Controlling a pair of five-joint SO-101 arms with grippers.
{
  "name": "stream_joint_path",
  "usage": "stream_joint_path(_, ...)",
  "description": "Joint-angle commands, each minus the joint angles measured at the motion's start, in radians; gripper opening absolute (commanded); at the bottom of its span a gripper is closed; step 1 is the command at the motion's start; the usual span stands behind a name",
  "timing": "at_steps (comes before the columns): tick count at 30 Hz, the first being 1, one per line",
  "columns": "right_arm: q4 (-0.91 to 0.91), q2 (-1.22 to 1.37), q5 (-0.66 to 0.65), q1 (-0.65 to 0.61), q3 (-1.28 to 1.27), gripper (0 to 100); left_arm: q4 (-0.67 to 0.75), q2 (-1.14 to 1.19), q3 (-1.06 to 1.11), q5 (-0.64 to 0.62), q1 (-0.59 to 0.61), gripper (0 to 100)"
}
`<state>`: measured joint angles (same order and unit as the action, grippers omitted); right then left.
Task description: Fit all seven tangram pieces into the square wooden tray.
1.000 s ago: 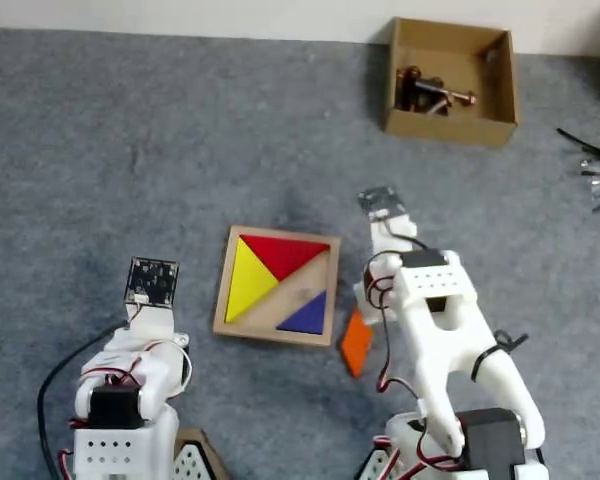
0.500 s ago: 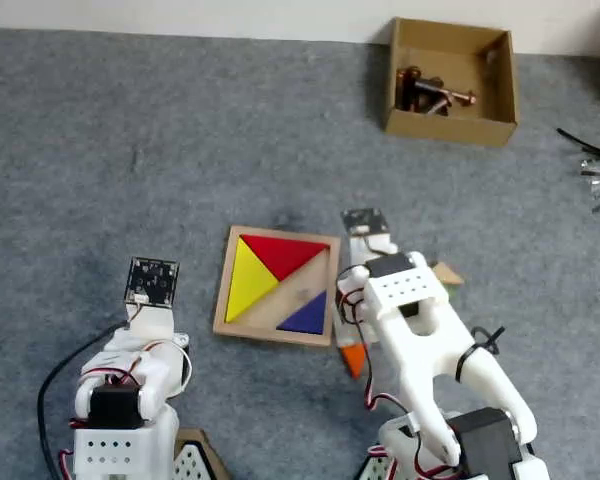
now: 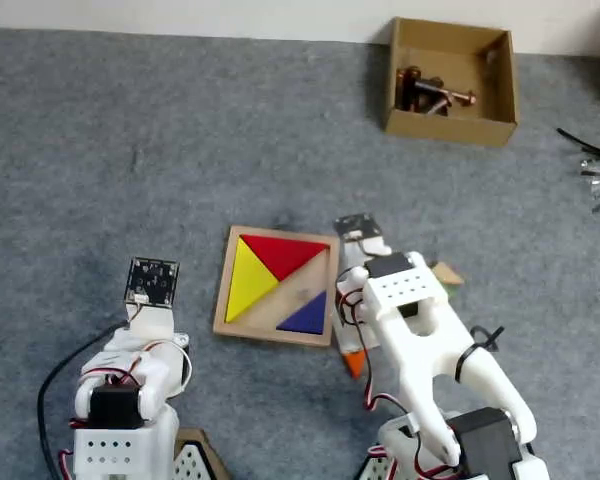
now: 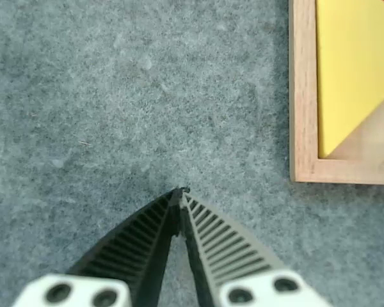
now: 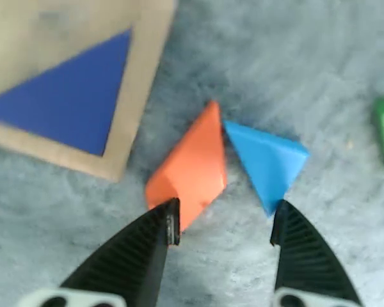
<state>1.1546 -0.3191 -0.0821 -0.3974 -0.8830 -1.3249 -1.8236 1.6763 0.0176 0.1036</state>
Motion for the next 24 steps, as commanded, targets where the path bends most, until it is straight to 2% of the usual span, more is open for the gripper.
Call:
stream_joint_path(1, 0.008, -0.045, -0.118, -0.004, 0.048, 22.4, -0.003, -0.010, 0.018, -0.002, -0.012, 1)
stream_joint_path(5, -0.013, -0.045, -0.167, 0.002, 0.073, 22.4, -0.003, -0.010, 0.018, -0.002, -0.012, 1)
stream_joint_path(12, -0.067, -0.045, -0.172, 0.113, 0.101, 22.4, -0.003, -0.010, 0.018, -0.002, -0.012, 1)
stream_joint_path(21, -0.068, -0.038, -0.173, 0.114, 0.094, 22.4, -0.003, -0.010, 0.018, -0.002, -0.012, 1)
stream_joint_path(24, -0.070, -0.038, -0.235, 0.108, 0.094, 22.4, -0.003, -0.010, 0.018, -0.002, -0.012, 1)
